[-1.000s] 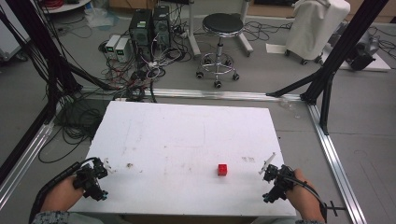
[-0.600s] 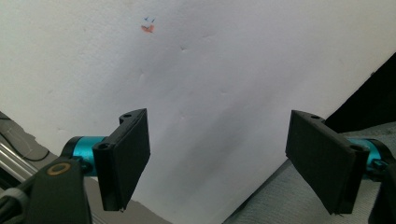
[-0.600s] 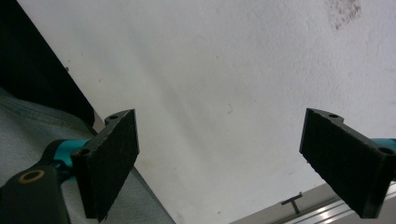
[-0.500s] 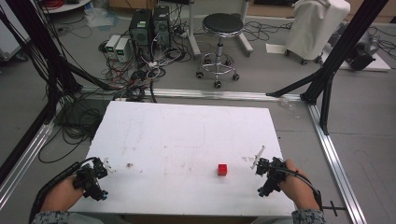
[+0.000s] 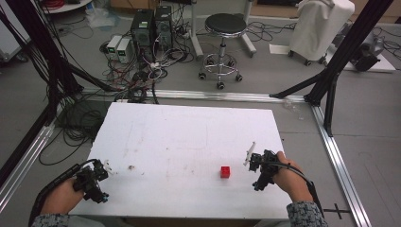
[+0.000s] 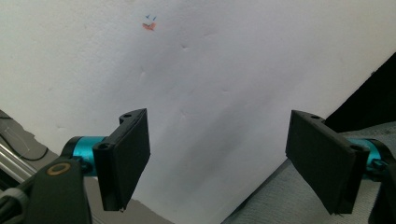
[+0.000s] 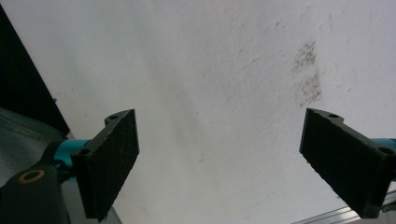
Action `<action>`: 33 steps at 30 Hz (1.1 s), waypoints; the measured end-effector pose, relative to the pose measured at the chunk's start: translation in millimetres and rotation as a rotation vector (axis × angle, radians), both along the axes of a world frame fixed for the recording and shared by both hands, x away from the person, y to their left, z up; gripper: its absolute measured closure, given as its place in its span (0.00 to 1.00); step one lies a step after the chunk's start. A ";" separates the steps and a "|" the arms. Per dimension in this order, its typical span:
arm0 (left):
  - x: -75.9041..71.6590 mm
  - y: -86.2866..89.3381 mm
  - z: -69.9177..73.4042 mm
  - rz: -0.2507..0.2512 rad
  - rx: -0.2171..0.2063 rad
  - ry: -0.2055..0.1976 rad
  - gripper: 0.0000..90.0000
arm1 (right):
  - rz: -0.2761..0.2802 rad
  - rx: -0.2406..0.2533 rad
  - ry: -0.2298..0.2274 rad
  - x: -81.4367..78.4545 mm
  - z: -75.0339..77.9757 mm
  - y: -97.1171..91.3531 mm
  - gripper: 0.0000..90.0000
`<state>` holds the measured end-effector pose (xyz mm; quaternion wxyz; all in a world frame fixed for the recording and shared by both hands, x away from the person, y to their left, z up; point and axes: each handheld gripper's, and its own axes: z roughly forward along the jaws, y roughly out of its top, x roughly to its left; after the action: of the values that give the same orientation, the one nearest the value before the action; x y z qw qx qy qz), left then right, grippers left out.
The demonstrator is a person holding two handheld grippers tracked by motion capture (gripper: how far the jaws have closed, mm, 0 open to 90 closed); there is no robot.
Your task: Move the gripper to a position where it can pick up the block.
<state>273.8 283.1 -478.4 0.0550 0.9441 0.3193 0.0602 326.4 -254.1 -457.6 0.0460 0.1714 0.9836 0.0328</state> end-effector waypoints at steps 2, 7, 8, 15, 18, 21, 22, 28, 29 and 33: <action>0.2 0.1 0.2 -0.001 0.001 0.002 0.25 | 0.010 0.002 -0.006 2.5 0.2 3.9 0.12; 0.0 0.1 -0.6 0.000 0.000 0.002 0.25 | 0.053 -0.002 -0.008 10.1 -2.6 15.0 0.12; 0.0 0.1 -0.5 -0.001 0.001 0.002 0.25 | 0.071 -0.001 -0.007 12.1 -3.7 17.0 0.12; -0.3 1.2 0.2 0.002 -0.001 0.001 0.25 | 0.109 -0.003 0.008 19.6 -12.1 34.7 0.13; -0.5 1.8 0.2 0.004 -0.006 0.000 0.25 | 0.140 -0.023 0.026 21.9 -17.1 42.6 0.12; -0.3 2.0 0.3 0.002 -0.004 0.001 0.25 | 0.158 -0.026 0.054 25.2 -22.4 46.4 0.12; -0.6 1.9 -0.1 0.007 -0.005 0.001 0.25 | 0.160 -0.030 0.057 25.8 -23.4 47.1 0.12; -0.5 2.2 -0.6 0.007 -0.005 0.000 0.25 | 0.204 -0.055 0.076 32.1 -28.1 54.1 0.12; -0.5 2.0 -0.7 0.008 -0.007 0.001 0.25 | 0.204 -0.063 0.074 32.8 -27.7 55.5 0.12; 0.0 1.6 -0.8 -0.001 -0.003 0.003 0.25 | 0.211 -0.072 0.085 36.3 -26.2 62.4 0.12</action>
<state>273.8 284.8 -479.3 0.0562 0.9443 0.3189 0.0581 362.8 -191.7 -483.8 0.0069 0.0662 0.9978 -0.0053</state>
